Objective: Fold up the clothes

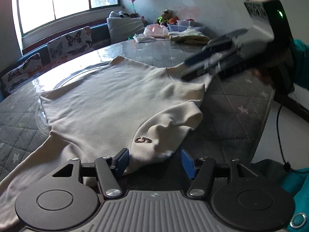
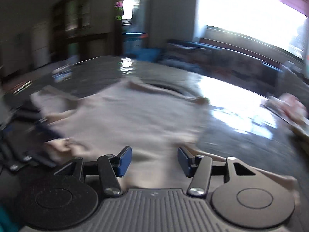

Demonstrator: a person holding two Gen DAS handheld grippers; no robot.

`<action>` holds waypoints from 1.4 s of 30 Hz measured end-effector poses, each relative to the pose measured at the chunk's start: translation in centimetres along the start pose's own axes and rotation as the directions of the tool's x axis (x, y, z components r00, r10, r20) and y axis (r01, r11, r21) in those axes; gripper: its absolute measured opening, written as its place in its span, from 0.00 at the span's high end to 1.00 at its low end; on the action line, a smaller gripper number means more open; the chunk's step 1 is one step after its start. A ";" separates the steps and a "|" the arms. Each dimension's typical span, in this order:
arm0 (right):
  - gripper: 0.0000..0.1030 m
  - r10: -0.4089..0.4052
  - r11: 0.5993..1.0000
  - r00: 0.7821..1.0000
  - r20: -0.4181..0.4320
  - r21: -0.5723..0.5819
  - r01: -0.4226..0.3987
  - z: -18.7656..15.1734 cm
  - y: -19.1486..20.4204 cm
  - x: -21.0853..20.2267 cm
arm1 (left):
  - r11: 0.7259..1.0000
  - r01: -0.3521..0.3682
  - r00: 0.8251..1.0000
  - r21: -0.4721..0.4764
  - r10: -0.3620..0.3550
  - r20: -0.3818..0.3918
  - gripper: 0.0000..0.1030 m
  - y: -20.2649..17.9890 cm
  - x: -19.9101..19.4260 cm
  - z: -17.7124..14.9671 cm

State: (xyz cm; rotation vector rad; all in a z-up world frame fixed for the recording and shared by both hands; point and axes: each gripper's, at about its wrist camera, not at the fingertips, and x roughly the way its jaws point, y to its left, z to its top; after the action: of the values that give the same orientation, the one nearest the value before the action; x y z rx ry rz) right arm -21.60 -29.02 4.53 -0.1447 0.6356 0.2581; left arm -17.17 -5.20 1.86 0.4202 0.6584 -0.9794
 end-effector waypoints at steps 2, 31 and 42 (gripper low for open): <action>0.48 0.038 0.999 0.999 -0.026 -0.030 -0.039 0.2 1.2 1.0 | 1.000 -0.013 1.000 -0.028 0.013 0.014 0.39 0.7 -0.6 0.1; 0.46 0.236 0.920 0.971 -0.023 -0.317 -0.231 1.1 10.6 2.6 | 0.661 -0.582 0.793 -0.474 0.591 -0.150 0.25 16.4 -6.8 -5.7; 0.88 0.239 0.900 0.970 -0.054 -0.363 -0.242 1.6 11.8 3.2 | 0.640 -0.610 0.776 -0.468 0.604 -0.185 0.75 18.9 -5.7 -7.0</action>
State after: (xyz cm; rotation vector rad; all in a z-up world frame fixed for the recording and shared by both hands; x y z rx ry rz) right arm -21.54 -16.77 3.27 -0.4295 0.6078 0.6173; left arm -5.29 12.05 1.33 0.1490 0.6889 -0.1273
